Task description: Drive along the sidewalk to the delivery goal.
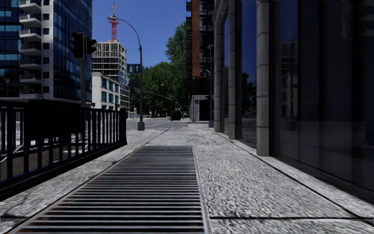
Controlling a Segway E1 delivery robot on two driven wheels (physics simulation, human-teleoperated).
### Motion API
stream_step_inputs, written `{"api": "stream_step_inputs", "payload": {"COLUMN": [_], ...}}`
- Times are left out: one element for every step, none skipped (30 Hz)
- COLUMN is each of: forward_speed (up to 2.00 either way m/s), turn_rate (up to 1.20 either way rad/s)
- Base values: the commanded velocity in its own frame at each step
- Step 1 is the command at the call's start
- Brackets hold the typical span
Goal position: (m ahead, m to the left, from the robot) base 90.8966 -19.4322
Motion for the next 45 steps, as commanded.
{"api": "stream_step_inputs", "payload": {"forward_speed": [2.00, 2.00, 2.00, 2.00, 2.00, 2.00, 2.00, 2.00, 2.00, 2.00, 2.00, 2.00, 2.00, 2.00, 2.00, 2.00, 2.00, 2.00, 2.00, 2.00, 2.00, 2.00, 2.00, 2.00, 2.00, 2.00, 2.00, 2.00, 2.00, 2.00, 2.00, 2.00, 2.00, 2.00, 2.00, 2.00, 2.00, 2.00, 2.00, 2.00, 2.00, 2.00, 2.00, 2.00, 2.00], "turn_rate": [0.00, 0.00, 0.00, 0.00, 0.00, 0.00, 0.00, 0.00, 0.00, 0.00, 0.00, 0.00, 0.00, 0.00, 0.00, 0.00, 0.00, 0.00, 0.00, 0.00, 0.00, 0.00, 0.00, 0.00, 0.00, 0.00, 0.00, 0.00, 0.00, 0.00, 0.00, 0.00, 0.00, 0.00, 0.00, 0.00, 0.00, 0.00, 0.00, 0.00, 0.00, 0.00, 0.00, 0.00, 0.00]}}
